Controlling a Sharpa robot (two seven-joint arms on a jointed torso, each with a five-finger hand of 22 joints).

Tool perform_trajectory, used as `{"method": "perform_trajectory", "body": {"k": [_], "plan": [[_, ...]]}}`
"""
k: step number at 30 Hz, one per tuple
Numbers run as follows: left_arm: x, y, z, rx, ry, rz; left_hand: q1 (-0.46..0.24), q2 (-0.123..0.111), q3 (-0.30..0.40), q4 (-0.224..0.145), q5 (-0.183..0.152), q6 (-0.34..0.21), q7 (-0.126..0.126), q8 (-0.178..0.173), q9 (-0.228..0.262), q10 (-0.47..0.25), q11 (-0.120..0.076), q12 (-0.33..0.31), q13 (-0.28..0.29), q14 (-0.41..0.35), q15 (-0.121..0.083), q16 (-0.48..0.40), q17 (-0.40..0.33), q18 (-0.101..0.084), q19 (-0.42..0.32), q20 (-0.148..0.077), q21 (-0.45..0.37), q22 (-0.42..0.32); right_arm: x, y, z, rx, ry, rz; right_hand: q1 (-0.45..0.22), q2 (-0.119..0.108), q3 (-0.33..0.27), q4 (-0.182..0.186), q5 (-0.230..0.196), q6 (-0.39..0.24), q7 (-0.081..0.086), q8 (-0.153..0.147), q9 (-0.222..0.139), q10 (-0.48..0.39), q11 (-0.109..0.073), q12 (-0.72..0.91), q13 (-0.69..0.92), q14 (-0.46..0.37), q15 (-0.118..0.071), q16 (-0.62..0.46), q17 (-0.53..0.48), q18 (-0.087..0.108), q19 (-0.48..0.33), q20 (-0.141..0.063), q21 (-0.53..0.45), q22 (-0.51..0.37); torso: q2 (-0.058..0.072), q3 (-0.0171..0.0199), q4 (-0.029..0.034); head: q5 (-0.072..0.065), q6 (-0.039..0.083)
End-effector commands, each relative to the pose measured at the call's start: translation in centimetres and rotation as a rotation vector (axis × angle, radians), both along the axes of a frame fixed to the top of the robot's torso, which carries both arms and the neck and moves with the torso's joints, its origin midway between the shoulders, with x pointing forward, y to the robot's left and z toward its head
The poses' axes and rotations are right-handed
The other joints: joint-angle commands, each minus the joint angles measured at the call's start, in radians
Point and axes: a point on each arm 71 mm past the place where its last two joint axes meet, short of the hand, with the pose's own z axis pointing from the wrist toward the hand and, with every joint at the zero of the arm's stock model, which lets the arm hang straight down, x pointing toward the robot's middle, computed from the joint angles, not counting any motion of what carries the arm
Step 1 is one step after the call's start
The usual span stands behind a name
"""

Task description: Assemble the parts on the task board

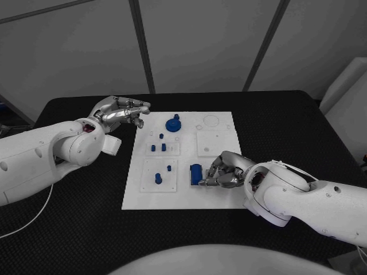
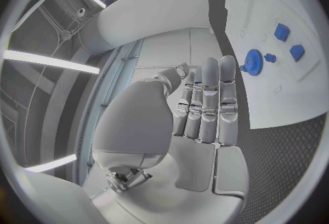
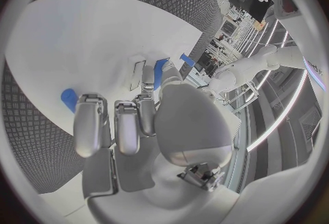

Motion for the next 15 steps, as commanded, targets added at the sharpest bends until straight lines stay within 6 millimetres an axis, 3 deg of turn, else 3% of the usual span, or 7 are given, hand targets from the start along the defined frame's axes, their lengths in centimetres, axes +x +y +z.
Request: {"method": "perform_trajectory", "body": {"k": [1,9,15], "plan": [[0.12,0.35,0.03,-0.021,0.002,0.006,-0.005,0.003,0.001,0.003,0.001,-0.004,0.004,-0.003,-0.001,-0.006,0.001,0.006,-0.002,0.0,0.005,-0.003,-0.002,-0.017,0.004,0.005,-0.005,-0.001,-0.07,-0.06,0.07,-0.015,-0.001,0.014,0.005,-0.011,-0.005,-0.005,0.005,0.004,-0.002,0.002,0.002,0.012,-0.002,0.004,0.031,0.096,-0.006,0.005,0.229,-0.007,0.008,-0.001,0.004,0.053,-0.001,0.0,0.0035,0.001,-0.002],[0.18,0.43,-0.08,-0.023,0.007,0.009,-0.004,0.003,0.001,0.003,0.002,-0.005,0.004,-0.003,-0.002,-0.007,0.001,0.006,-0.002,0.0,0.005,-0.004,-0.002,-0.017,0.004,0.005,-0.006,-0.001,-0.17,-0.02,0.15,-0.01,-0.005,0.036,0.002,-0.036,-0.022,-0.009,-0.003,0.001,0.002,0.0,0.001,0.007,0.0,-0.009,0.022,0.095,-0.005,0.001,0.224,-0.006,0.004,-0.001,0.001,0.048,0.001,-0.0009,-0.0014,0.002,-0.001],[0.09,0.37,-0.05,-0.024,0.008,0.007,-0.004,0.003,0.001,0.003,0.002,-0.005,0.004,-0.003,-0.002,-0.007,0.001,0.006,-0.002,0.0,0.005,-0.004,-0.002,-0.017,0.004,0.005,-0.006,-0.001,-0.26,-0.72,0.59,0.021,-0.04,0.027,-0.001,-0.051,-0.04,-0.007,0.018,-0.012,0.01,-0.009,-0.002,-0.012,0.007,-0.045,-0.008,0.091,0.001,-0.007,0.209,-0.002,-0.007,0.003,-0.011,0.03,0.001,-0.0003,0.0002,0.002,-0.001]]}}
